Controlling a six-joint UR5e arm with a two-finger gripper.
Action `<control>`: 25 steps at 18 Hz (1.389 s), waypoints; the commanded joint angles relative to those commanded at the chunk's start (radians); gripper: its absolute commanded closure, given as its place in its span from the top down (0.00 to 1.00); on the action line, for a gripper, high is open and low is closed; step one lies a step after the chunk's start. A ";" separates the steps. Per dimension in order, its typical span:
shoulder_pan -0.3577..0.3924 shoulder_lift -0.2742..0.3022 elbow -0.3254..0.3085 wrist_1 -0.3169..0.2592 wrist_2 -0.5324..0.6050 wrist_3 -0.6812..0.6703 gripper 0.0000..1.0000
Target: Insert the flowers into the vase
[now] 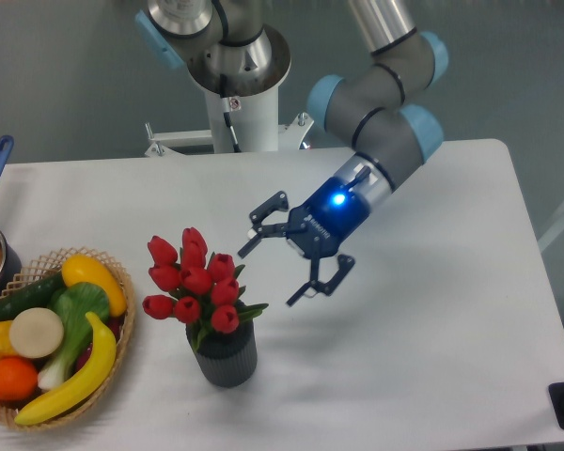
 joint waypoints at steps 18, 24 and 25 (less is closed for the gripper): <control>0.175 -0.021 0.146 -0.006 0.971 0.009 1.00; 0.143 -0.044 0.146 -0.005 1.028 0.009 1.00; 0.141 -0.044 0.146 -0.005 1.031 0.009 1.00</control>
